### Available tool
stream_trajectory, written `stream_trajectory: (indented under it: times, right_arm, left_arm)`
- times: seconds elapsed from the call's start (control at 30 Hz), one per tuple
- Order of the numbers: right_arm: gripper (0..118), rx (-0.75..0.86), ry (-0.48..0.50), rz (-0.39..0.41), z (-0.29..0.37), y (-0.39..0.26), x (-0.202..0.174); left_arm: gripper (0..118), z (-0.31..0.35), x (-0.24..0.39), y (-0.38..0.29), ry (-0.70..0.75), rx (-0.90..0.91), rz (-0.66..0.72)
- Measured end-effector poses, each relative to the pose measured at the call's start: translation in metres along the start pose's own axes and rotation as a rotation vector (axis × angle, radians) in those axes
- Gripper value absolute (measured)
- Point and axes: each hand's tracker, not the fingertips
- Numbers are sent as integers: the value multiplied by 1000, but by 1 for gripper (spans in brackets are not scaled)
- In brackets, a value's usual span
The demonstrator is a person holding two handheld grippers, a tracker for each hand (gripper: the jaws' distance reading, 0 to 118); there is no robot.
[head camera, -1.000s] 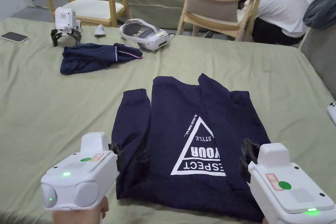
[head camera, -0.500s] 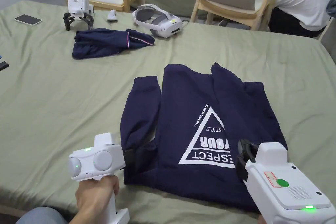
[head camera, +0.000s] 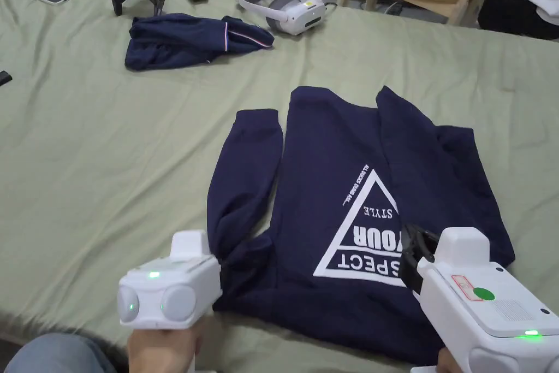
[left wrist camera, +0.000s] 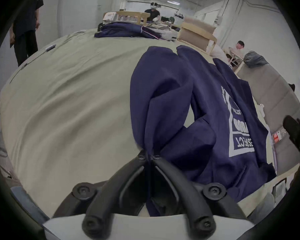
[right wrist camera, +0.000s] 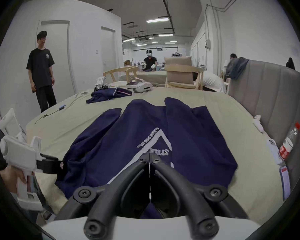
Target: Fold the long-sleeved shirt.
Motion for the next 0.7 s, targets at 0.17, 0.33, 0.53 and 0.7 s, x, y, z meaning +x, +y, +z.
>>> stream_trajectory:
  times: [0.17, 0.33, 0.53, 0.7]
  right_arm:
    - [51, -28, 80, 0, -93, 72, -11]
    - [117, -86, 116, 14, -244, 159, -22]
    - [85, -279, 147, 61, -383, 199, -60]
    - [84, -413, 135, 120, -434, 177, -72]
  left_arm:
    - [4, 1, 2, 0, -2, -3, -14]
    - [4, -1, -2, 3, -24, -27, 19]
    - [4, -5, -1, 3, -21, -46, 27]
    - [4, -7, -3, 3, -34, -51, 57]
